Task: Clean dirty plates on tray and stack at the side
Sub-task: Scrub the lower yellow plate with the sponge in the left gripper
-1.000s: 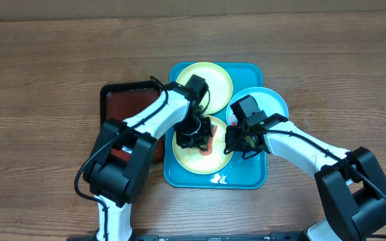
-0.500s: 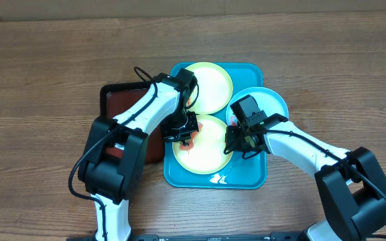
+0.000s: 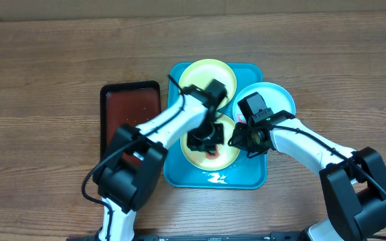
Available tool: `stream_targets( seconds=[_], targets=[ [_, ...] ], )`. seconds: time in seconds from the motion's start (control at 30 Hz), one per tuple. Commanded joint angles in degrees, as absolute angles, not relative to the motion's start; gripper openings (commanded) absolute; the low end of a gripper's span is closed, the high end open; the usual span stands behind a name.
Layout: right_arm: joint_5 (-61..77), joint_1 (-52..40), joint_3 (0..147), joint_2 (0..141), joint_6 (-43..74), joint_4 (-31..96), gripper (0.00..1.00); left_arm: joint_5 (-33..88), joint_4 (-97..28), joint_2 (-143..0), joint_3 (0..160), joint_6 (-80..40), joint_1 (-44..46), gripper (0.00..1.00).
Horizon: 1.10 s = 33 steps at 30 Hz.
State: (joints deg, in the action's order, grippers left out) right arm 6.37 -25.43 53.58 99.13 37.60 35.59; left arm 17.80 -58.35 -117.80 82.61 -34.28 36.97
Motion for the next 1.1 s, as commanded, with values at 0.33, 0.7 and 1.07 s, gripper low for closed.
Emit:
stream_targets(
  seconds=[0.33, 0.7, 1.07],
  targets=[
    [-3.4, -23.7, 51.5, 101.6, 40.1, 37.5, 0.04, 0.1, -66.0, -118.7, 83.6, -37.2, 26.2, 0.04],
    [-3.6, -23.7, 51.5, 101.6, 40.1, 37.6, 0.04, 15.9, -54.0, -120.7, 83.1, -31.2, 29.1, 0.04],
    [-2.5, -23.7, 51.4, 101.6, 37.0, 37.6, 0.04, 31.6, -50.1, -124.7, 84.5, -25.5, 34.9, 0.04]
  ],
)
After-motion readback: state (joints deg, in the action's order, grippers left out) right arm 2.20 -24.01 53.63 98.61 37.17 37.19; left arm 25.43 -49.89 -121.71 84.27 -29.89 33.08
